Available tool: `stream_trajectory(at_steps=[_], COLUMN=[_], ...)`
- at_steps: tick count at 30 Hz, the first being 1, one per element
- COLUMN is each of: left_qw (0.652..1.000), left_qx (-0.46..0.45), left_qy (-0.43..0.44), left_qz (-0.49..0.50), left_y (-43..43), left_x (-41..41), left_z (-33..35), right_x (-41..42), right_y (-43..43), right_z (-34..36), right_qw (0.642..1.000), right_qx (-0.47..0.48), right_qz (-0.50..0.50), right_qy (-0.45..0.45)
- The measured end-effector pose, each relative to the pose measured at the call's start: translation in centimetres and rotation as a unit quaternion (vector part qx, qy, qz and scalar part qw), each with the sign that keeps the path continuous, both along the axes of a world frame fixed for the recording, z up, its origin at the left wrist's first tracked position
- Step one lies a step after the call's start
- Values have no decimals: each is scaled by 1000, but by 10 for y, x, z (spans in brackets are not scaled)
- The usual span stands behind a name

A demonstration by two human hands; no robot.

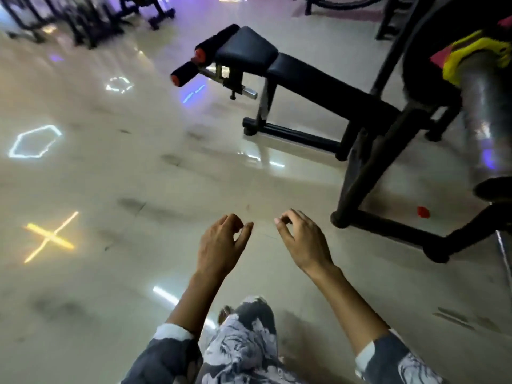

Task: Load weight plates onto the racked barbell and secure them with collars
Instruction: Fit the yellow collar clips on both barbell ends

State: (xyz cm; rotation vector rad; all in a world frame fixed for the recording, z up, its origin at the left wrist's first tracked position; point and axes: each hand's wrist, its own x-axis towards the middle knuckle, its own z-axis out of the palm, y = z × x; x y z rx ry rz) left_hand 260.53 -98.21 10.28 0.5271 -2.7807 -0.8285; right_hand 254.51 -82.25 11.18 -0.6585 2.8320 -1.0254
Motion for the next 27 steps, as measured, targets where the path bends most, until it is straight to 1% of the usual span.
stream_trajectory(at_steps=[2, 3, 8, 11, 14, 16, 20, 25, 27], left_qw=[1000, 1000, 990, 987, 982, 982, 985, 984, 983], left_qx=[-9, -4, 1, -17, -21, -22, -25, -37, -34], left_qy=[-2, -12, -15, -15, -19, -26, -41, -73, -93], left_qz=[-9, 12, 137, 159, 187, 187, 168, 157, 152], left_y=[-11, -31, -186, -262, -335, -373, -450, -557, -603], left_x=[0, 2, -17, -28, -51, -67, -123, -220, -262], left_z=[-5, -6, -23, -26, -25, -28, -43, -54, -50], right_x=[-2, -9, -54, -69, -93, -114, -173, -276, -325], right_y=[-8, -31, -211, -298, -366, -401, -474, -587, -636], right_z=[0, -7, -28, -28, -26, -27, -39, -59, -57], right_qw=[1000, 999, 986, 980, 976, 973, 972, 972, 973], right_qx=[24, 24, 58, 47, 49, 66, 70, 60, 54], right_qz=[-1, 20, 154, 192, 209, 218, 220, 224, 219], right_qy=[-7, -4, -26, -24, -30, -26, -34, -39, -57])
